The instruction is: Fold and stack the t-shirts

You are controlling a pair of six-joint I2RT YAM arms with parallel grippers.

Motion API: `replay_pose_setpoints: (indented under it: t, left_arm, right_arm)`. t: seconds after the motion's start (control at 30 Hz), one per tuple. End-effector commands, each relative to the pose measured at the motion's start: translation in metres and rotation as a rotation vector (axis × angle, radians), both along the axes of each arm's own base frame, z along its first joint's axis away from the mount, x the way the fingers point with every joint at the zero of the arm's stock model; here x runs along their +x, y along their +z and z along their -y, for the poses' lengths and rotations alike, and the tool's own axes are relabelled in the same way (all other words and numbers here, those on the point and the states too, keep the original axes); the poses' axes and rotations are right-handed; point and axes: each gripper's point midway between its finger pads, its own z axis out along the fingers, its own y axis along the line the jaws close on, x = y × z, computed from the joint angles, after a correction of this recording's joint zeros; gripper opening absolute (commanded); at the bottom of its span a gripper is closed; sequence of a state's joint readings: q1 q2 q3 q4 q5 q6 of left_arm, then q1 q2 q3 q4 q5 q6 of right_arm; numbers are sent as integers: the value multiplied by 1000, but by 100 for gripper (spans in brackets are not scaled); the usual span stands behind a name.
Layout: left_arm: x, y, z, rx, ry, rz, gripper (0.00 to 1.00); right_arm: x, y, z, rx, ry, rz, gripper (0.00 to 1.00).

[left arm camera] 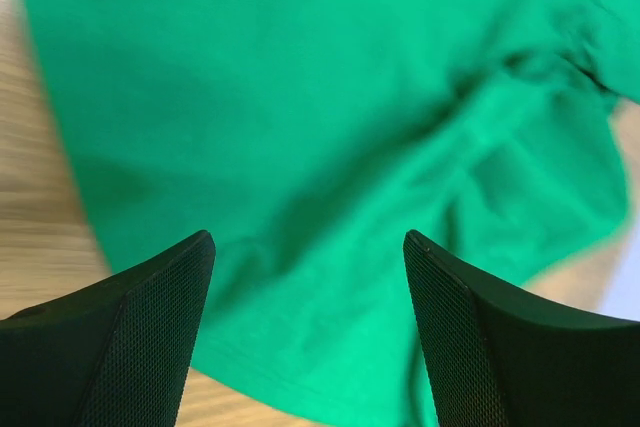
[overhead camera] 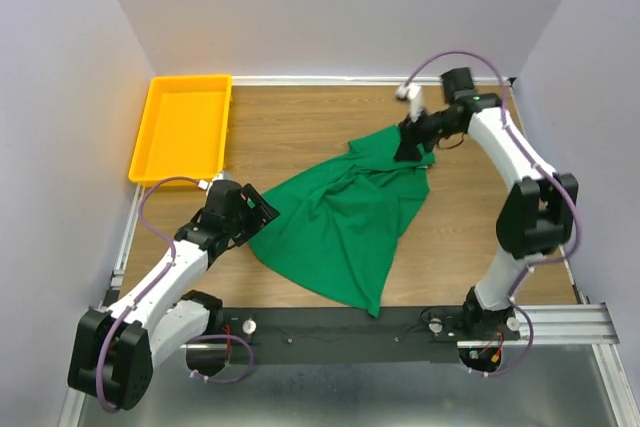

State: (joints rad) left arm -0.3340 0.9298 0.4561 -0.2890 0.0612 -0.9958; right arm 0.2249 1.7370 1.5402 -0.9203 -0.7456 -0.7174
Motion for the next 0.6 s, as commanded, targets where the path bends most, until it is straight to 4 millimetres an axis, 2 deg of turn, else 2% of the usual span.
replay_pose_setpoints:
  t: [0.0, 0.03, 0.07, 0.1, 0.13, 0.17, 0.23, 0.27, 0.33, 0.37, 0.4, 0.47, 0.5, 0.57]
  left_arm:
    - [18, 1, -33, 169, 123, -11, 85]
    - [20, -1, -36, 191, 133, -23, 85]
    - [21, -7, -41, 226, 147, -45, 86]
    - [25, -4, -43, 236, 153, -45, 86]
    - [26, -9, -45, 252, 158, -61, 86]
    - [28, -9, -46, 257, 164, -61, 86]
    - [34, -11, -50, 250, 191, -57, 86]
    - [37, -14, -50, 242, 201, -60, 85]
    - [38, -19, -50, 220, 206, -72, 84]
    - [39, -23, -50, 215, 208, -84, 83]
    - [41, -23, -48, 207, 205, -80, 83]
    - [41, -25, -45, 203, 187, -90, 82]
    - [40, -26, -44, 205, 180, -94, 82]
    - [41, -25, -44, 211, 170, -99, 82]
  right_arm:
    - [114, -27, 83, 34, -616, -145, 65]
    - [126, -58, 88, 19, -648, -213, 64]
    - [138, -63, 94, 18, -706, -231, 64]
    - [155, -58, 94, 34, -719, -209, 64]
    - [164, -75, 90, 51, -742, -262, 64]
    - [172, -80, 89, 60, -755, -274, 64]
    - [189, -82, 86, 88, -764, -274, 64]
    - [202, -90, 83, 109, -775, -288, 64]
    - [215, -95, 79, 125, -769, -258, 64]
    - [220, -95, 77, 132, -767, -250, 64]
    - [220, -113, 74, 130, -759, -283, 63]
    - [220, -119, 64, 156, -723, -307, 61]
    - [218, -133, 63, 159, -715, -335, 60]
    - [216, -137, 55, 191, -708, -381, 54]
